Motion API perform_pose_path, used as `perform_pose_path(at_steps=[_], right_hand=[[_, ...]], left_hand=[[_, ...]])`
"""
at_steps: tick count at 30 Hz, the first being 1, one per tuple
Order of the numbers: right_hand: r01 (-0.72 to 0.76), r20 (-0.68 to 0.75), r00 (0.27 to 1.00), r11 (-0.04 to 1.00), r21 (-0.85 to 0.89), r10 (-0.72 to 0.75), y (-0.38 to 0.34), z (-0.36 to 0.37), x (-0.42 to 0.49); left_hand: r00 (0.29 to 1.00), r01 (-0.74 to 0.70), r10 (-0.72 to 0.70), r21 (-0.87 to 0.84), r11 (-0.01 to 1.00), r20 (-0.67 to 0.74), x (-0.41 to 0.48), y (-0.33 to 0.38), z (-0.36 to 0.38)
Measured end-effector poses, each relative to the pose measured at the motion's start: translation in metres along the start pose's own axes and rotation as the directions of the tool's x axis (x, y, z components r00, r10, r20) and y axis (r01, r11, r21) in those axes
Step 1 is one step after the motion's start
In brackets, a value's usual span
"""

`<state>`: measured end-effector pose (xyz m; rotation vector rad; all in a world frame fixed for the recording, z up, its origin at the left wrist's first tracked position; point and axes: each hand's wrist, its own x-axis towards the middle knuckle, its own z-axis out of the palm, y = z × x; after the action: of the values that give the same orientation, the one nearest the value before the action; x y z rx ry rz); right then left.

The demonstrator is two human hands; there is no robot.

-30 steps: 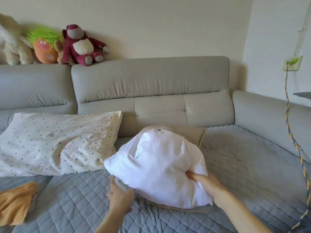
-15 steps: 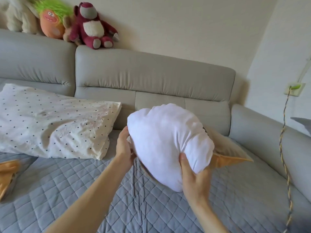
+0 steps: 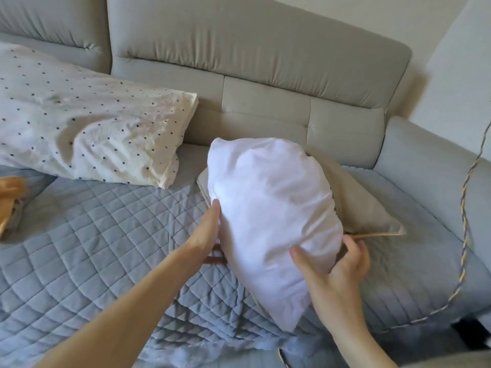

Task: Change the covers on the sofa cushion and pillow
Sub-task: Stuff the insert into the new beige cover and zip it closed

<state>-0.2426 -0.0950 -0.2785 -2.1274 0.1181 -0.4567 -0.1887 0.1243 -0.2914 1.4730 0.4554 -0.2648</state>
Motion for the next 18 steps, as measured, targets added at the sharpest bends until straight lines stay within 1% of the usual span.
perform_pose_path(at_steps=[1, 2, 3, 4, 5, 6, 8, 9, 11, 12, 14, 15, 16, 17, 18], right_hand=[[0.184, -0.040, 0.981, 0.978, -0.101, -0.189, -0.006, -0.005, -0.007], [0.342, -0.012, 0.936, 0.918, -0.202, -0.352, -0.010, -0.007, -0.014], [0.467, 0.079, 0.881, 0.829, -0.307, -0.467, -0.011, -0.006, -0.022], [0.557, 0.183, 0.827, 0.732, -0.393, -0.531, -0.013, -0.001, -0.031], [0.599, 0.274, 0.798, 0.652, -0.465, -0.537, -0.009, 0.007, -0.039], [0.614, 0.350, 0.787, 0.587, -0.528, -0.508, -0.004, 0.016, -0.043], [0.626, 0.421, 0.776, 0.493, -0.605, -0.469, 0.005, 0.031, -0.035], [0.645, 0.426, 0.759, 0.483, -0.592, -0.491, 0.009, 0.034, -0.024], [0.682, 0.375, 0.727, 0.542, -0.492, -0.575, 0.008, 0.029, 0.007], [0.687, 0.328, 0.721, 0.565, -0.458, -0.611, 0.000, 0.024, 0.023], [0.669, 0.232, 0.723, 0.576, -0.469, -0.651, -0.025, 0.012, 0.051], [0.656, 0.197, 0.725, 0.575, -0.489, -0.660, -0.038, 0.008, 0.065], [0.636, 0.178, 0.737, 0.580, -0.510, -0.652, -0.049, 0.004, 0.079], [0.601, 0.159, 0.762, 0.594, -0.535, -0.627, -0.058, 0.000, 0.092], [0.555, 0.132, 0.788, 0.599, -0.577, -0.601, -0.065, -0.003, 0.102]], left_hand=[[1.000, -0.005, 0.005, -0.004, 1.000, 0.011, 0.001, -0.002, 0.000], [1.000, -0.016, 0.016, -0.008, 1.000, 0.026, 0.002, -0.001, 0.000], [0.999, -0.019, 0.020, -0.023, 1.000, 0.033, 0.003, -0.001, 0.000], [0.999, -0.024, 0.026, -0.042, 0.999, 0.030, 0.003, 0.001, 0.001], [0.999, -0.028, 0.030, -0.068, 0.997, 0.021, 0.005, 0.000, 0.003], [1.000, -0.024, 0.025, -0.098, 0.995, 0.012, 0.004, 0.000, 0.005], [0.999, -0.032, 0.035, -0.171, 0.985, 0.013, 0.002, 0.003, 0.010], [0.999, -0.045, 0.050, -0.215, 0.975, 0.017, 0.000, 0.005, 0.013], [0.996, -0.081, 0.084, -0.317, 0.945, -0.003, -0.006, 0.009, 0.019], [0.994, -0.107, 0.105, -0.340, 0.934, -0.025, -0.006, 0.009, 0.023], [0.989, -0.149, 0.137, -0.334, 0.931, -0.058, -0.008, 0.005, 0.033], [0.980, -0.198, 0.185, -0.244, 0.949, -0.076, -0.008, 0.005, 0.039], [0.969, -0.246, 0.242, -0.088, 0.965, -0.058, -0.009, 0.004, 0.045], [0.963, -0.266, 0.268, 0.060, 0.962, -0.023, -0.005, 0.000, 0.051], [0.963, -0.269, 0.270, 0.163, 0.949, 0.018, -0.003, -0.003, 0.060]])
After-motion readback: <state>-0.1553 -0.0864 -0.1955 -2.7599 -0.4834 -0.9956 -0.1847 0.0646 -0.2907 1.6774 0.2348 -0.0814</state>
